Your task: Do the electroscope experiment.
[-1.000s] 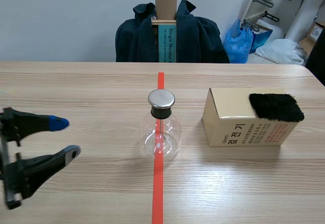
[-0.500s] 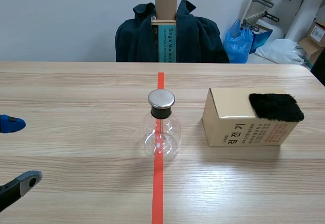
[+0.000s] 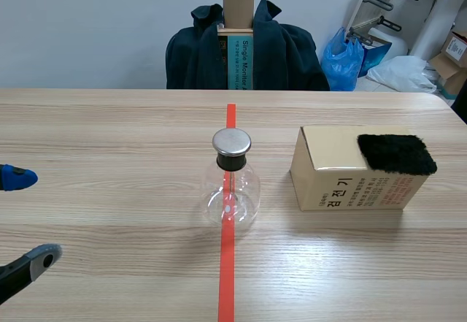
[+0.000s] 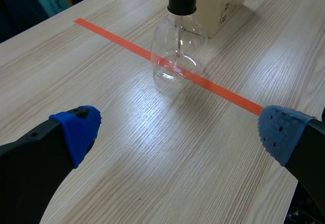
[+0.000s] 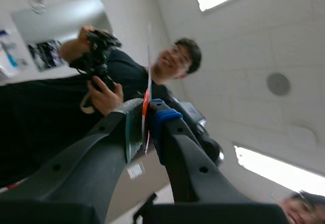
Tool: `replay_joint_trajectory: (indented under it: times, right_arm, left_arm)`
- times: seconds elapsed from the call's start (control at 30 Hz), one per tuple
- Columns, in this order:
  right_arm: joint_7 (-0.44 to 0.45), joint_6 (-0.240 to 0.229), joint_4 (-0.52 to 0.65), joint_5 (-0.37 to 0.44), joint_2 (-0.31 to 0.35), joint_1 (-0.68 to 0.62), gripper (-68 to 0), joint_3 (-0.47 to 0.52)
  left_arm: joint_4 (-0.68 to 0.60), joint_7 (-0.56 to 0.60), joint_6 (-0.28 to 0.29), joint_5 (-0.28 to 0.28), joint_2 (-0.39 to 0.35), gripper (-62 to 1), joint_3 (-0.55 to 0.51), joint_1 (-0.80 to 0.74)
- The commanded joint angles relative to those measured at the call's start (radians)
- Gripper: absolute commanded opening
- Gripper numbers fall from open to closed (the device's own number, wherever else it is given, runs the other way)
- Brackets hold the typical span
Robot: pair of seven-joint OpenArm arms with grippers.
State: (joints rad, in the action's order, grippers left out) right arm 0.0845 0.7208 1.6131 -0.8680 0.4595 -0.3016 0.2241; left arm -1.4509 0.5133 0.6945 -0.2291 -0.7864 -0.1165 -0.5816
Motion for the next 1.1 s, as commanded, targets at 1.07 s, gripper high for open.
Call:
replay_joint_trajectory:
  times: [1.07]
  right_arm:
    - [0.549, -0.176, -0.547, -0.075, -0.135, 0.082, -66.9, -0.127]
  left_arm:
    - [-0.010, 0.011, 0.002, -0.014, 0.005, 1.4, 0.000, 0.011]
